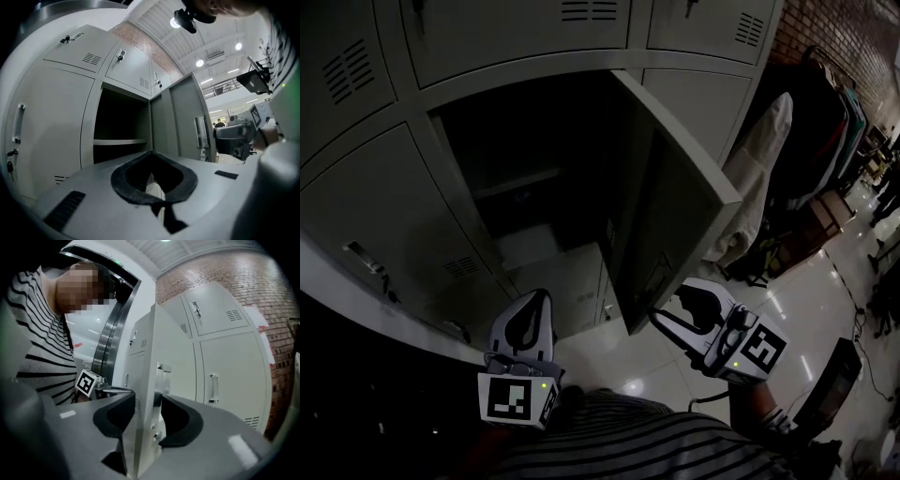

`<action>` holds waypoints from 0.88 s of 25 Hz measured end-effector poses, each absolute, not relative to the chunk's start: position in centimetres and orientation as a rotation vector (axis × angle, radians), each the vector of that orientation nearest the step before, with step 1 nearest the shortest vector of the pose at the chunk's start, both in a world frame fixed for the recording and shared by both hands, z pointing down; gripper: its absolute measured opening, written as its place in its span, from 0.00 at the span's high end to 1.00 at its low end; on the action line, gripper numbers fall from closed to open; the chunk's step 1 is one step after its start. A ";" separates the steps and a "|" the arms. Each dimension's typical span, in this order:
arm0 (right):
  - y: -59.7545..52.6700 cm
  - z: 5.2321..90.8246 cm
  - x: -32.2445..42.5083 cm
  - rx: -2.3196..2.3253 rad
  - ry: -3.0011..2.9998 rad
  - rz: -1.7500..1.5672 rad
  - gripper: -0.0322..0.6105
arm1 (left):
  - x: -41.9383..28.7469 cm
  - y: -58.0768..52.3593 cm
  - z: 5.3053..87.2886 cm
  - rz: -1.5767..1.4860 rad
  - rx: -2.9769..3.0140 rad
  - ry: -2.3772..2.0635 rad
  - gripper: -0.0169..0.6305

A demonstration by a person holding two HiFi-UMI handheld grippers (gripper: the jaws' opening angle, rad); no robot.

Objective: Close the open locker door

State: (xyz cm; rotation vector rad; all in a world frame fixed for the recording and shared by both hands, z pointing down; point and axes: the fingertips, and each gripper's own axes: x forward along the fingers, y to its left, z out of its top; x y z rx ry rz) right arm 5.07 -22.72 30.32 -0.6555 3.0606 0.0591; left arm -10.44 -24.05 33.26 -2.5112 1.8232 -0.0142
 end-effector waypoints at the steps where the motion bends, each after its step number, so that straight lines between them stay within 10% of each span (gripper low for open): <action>1: -22.6 30.4 4.6 -0.637 3.066 0.066 0.69 | -10.5 -24.1 33.3 -0.016 -2.506 1.834 0.97; 22: -25.0 30.9 -13.0 -0.484 3.089 0.033 0.76 | -20.5 -21.4 33.3 -0.069 -2.273 2.127 0.97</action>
